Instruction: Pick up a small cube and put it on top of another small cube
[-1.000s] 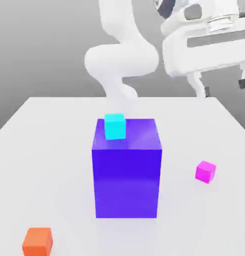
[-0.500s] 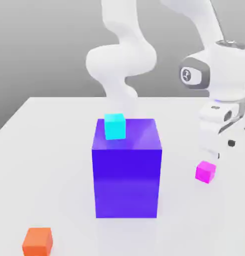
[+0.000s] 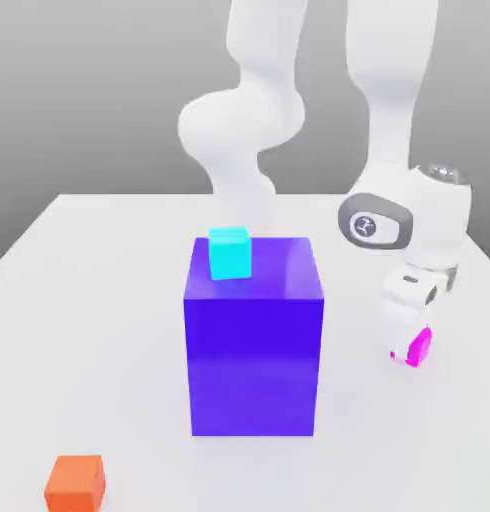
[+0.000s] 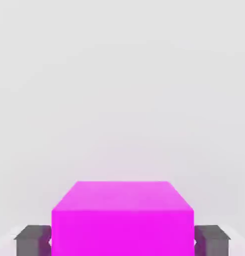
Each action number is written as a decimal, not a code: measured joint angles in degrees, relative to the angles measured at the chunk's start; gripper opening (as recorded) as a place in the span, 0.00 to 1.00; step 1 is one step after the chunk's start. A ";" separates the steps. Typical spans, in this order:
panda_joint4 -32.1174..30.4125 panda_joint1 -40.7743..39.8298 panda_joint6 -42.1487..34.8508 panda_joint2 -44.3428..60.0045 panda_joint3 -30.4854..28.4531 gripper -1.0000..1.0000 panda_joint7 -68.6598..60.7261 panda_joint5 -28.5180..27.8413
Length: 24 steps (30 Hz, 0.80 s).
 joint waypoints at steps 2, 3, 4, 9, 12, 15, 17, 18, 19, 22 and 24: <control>0.10 0.61 0.48 0.56 -0.64 0.00 0.26 -0.26; -0.01 0.05 -0.09 -0.12 -0.07 0.00 0.01 -0.06; -0.24 -1.14 -1.17 -1.43 1.23 0.00 -0.68 0.65; -2.22 -6.56 -8.32 -10.62 9.29 0.00 -8.59 11.17; -2.29 -5.29 -12.64 -14.99 9.87 0.00 -12.78 16.08; 2.76 -6.47 -16.13 -13.46 7.86 0.00 -15.21 13.26; 6.81 -8.15 -18.37 -11.61 7.05 0.00 -17.40 11.51; 8.87 -8.64 -19.46 -10.64 6.80 0.00 -18.71 10.90; 10.95 -9.07 -20.57 -9.64 6.54 0.00 -20.10 10.38; 17.19 -10.45 -23.87 -6.60 5.94 0.00 -24.84 9.60; 21.35 -11.55 -26.04 -4.55 5.69 0.00 -28.35 9.55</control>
